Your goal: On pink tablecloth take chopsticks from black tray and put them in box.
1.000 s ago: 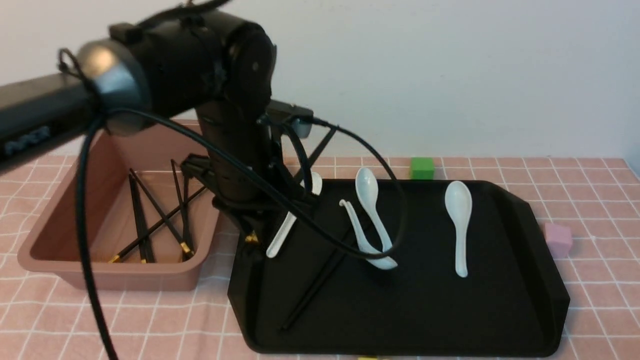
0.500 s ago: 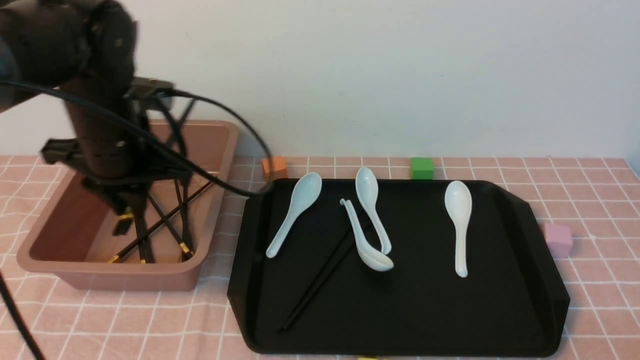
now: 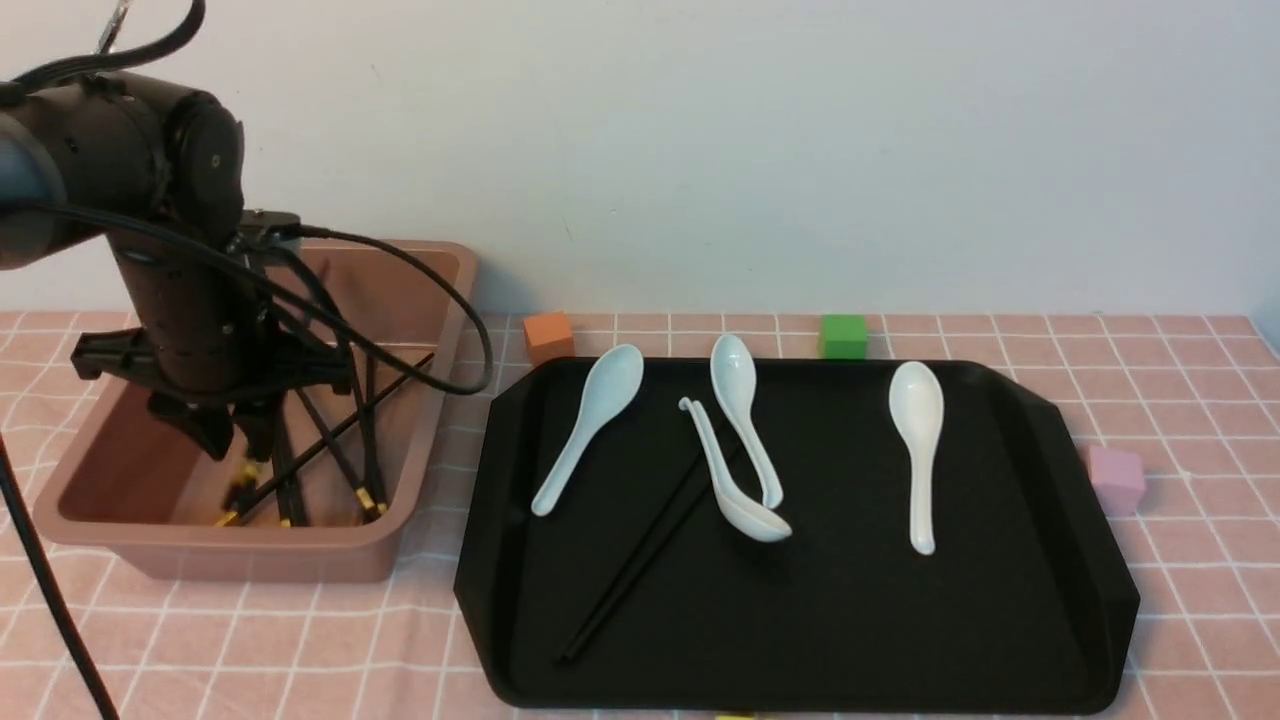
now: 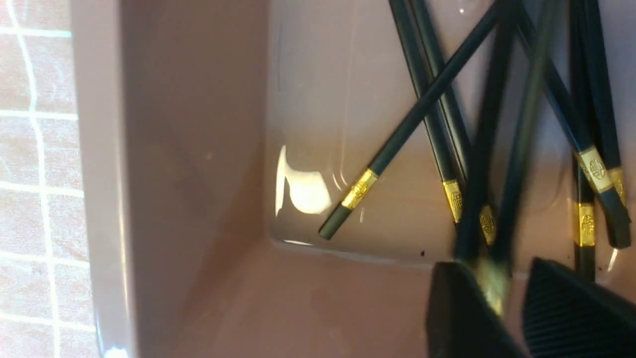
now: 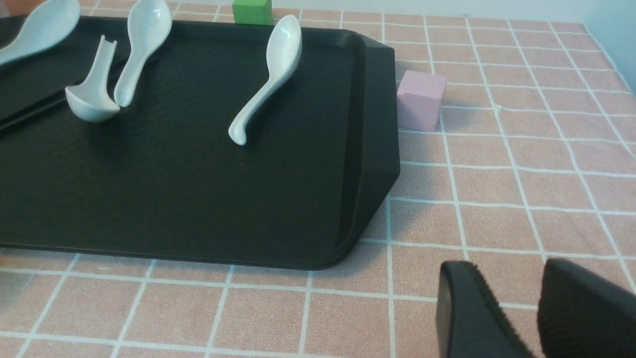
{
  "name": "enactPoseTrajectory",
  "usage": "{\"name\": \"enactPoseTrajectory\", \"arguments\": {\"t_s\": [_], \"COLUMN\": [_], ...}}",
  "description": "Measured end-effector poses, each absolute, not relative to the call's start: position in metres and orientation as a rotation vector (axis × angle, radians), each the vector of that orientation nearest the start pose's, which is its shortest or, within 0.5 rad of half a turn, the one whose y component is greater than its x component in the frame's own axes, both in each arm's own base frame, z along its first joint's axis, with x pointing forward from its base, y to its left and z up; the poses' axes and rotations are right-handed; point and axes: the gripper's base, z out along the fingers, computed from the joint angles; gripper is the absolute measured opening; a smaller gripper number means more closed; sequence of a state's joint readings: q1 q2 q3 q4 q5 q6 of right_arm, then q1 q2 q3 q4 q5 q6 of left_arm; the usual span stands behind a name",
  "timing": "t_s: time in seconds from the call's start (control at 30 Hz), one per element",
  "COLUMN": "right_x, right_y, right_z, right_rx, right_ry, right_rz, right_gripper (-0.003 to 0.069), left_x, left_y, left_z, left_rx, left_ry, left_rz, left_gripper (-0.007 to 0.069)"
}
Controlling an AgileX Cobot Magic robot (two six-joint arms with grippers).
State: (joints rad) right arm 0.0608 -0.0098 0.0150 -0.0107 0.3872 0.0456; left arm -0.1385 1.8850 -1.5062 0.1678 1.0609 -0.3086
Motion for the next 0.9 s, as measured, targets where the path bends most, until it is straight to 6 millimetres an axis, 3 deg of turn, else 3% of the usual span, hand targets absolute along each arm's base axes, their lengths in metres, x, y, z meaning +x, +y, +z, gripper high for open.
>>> {"name": "enactPoseTrajectory", "arguments": {"t_s": [0.17, 0.23, 0.3, 0.33, 0.37, 0.4, 0.5, 0.57, 0.6, 0.73, 0.83, 0.87, 0.9], "right_x": [0.052, 0.052, 0.052, 0.052, 0.052, 0.052, 0.052, 0.052, 0.052, 0.052, 0.052, 0.052, 0.052], "right_y": [0.003, 0.003, 0.003, 0.003, 0.003, 0.003, 0.003, 0.003, 0.003, 0.003, 0.003, 0.003, 0.003], "right_z": [0.174, 0.174, 0.174, 0.174, 0.174, 0.174, 0.174, 0.174, 0.174, 0.174, 0.174, 0.174, 0.174], "right_rx": [-0.021, -0.021, -0.021, -0.021, -0.021, -0.021, -0.021, -0.021, -0.021, -0.021, -0.021, -0.021, -0.021], "right_ry": [1.876, 1.876, 1.876, 1.876, 1.876, 1.876, 1.876, 1.876, 1.876, 1.876, 1.876, 1.876, 1.876], "right_rz": [0.063, 0.063, 0.063, 0.063, 0.063, 0.063, 0.063, 0.063, 0.063, 0.063, 0.063, 0.063, 0.063], "right_gripper": [0.0239, 0.0239, 0.0239, 0.0239, 0.0239, 0.0239, 0.0239, 0.0239, 0.0239, 0.0239, 0.0239, 0.0239, 0.0239], "left_x": [0.383, 0.377, 0.367, 0.367, 0.354, 0.345, 0.298, 0.267, 0.238, 0.166, 0.118, 0.112, 0.093], "left_y": [-0.041, -0.042, -0.043, -0.043, -0.044, -0.043, -0.041, -0.038, -0.035, -0.027, -0.022, -0.022, -0.020], "left_z": [0.252, 0.266, 0.288, 0.288, 0.313, 0.326, 0.376, 0.395, 0.409, 0.407, 0.385, 0.381, 0.366], "left_rx": [-0.165, -0.177, -0.194, -0.195, -0.204, -0.199, -0.155, -0.127, -0.111, -0.103, -0.114, -0.115, -0.123], "left_ry": [2.874, 2.853, 2.804, 2.805, 2.740, 2.701, 2.503, 2.396, 2.302, 2.106, 1.968, 1.954, 1.880], "left_rz": [0.123, 0.089, 0.029, 0.030, -0.026, -0.050, -0.149, -0.187, -0.218, -0.289, -0.350, -0.357, -0.386], "left_gripper": [0.0419, 0.0432, 0.0400, 0.0394, 0.0332, 0.0274, 0.0055, -0.0011, -0.0013, -0.0013, -0.0013, -0.0013, -0.0013]}}
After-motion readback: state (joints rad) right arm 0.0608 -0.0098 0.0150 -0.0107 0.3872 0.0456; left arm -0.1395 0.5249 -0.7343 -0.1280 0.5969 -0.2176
